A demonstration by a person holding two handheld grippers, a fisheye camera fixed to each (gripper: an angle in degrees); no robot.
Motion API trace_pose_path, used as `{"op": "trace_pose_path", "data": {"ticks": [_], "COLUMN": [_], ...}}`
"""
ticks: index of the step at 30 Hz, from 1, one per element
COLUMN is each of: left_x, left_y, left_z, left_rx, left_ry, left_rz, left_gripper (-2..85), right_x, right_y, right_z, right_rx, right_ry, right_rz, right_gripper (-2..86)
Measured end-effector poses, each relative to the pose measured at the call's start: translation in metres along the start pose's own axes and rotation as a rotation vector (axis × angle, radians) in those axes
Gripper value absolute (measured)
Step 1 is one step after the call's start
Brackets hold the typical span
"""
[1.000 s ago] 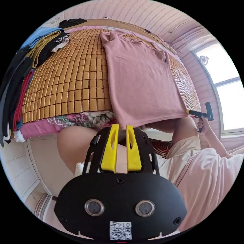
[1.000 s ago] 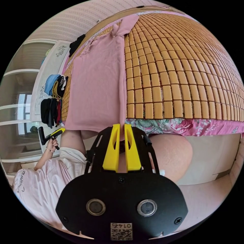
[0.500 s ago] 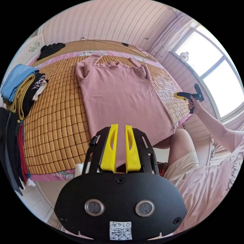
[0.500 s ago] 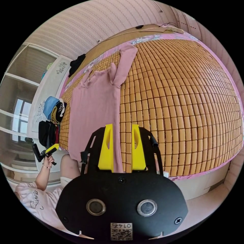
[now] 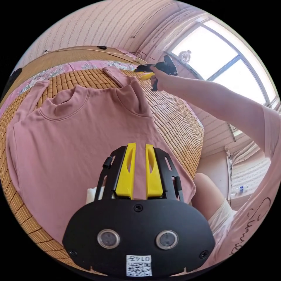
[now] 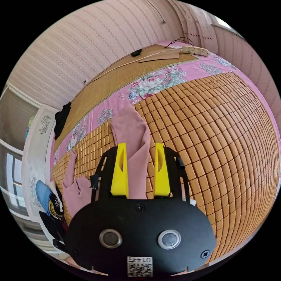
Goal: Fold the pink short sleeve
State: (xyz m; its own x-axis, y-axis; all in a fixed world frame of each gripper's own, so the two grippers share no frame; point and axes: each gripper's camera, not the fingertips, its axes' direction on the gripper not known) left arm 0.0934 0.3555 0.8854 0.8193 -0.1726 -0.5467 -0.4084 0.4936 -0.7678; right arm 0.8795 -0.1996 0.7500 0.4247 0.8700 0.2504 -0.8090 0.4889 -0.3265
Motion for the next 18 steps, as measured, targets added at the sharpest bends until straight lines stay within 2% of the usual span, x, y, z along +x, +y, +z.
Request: {"op": "trace_pose_path", "data": {"ticks": [1, 3, 5, 6, 8, 10, 14, 18], "left_x": [-0.001, -0.002, 0.001, 0.003, 0.011, 0.019, 0.026, 0.027], "left_y": [-0.007, -0.017, -0.029, -0.032, -0.046, -0.060, -0.101, -0.138], "left_z": [0.005, 0.012, 0.017, 0.018, 0.015, 0.012, 0.023, 0.049], "left_rx": [-0.012, -0.035, -0.077, -0.085, -0.099, -0.086, -0.145, -0.188], "left_ry": [0.004, 0.011, 0.019, 0.022, 0.021, -0.003, 0.008, -0.002], "left_rz": [0.000, 0.001, 0.013, 0.017, 0.036, 0.047, 0.061, 0.104], "left_gripper": [5.6, 5.4, 5.3, 5.3, 5.3, 5.2, 5.7, 6.3], "right_x": [0.006, 0.015, 0.025, 0.028, 0.040, 0.049, 0.085, 0.125], "right_y": [-0.007, -0.012, 0.005, 0.013, 0.054, 0.088, 0.141, 0.166], "right_z": [0.012, 0.023, -0.013, -0.026, -0.090, -0.137, -0.190, -0.205], "right_rx": [-0.047, -0.139, 0.010, 0.045, 0.143, 0.189, 0.027, -0.018], "right_ry": [0.026, -0.061, -0.076, -0.065, 0.124, 0.222, 0.231, 0.284], "right_rz": [0.045, 0.033, 0.010, 0.004, 0.010, 0.004, 0.030, 0.159], "right_gripper": [8.4, 2.5, 1.6, 1.5, 2.2, 3.3, 7.5, 9.4]}}
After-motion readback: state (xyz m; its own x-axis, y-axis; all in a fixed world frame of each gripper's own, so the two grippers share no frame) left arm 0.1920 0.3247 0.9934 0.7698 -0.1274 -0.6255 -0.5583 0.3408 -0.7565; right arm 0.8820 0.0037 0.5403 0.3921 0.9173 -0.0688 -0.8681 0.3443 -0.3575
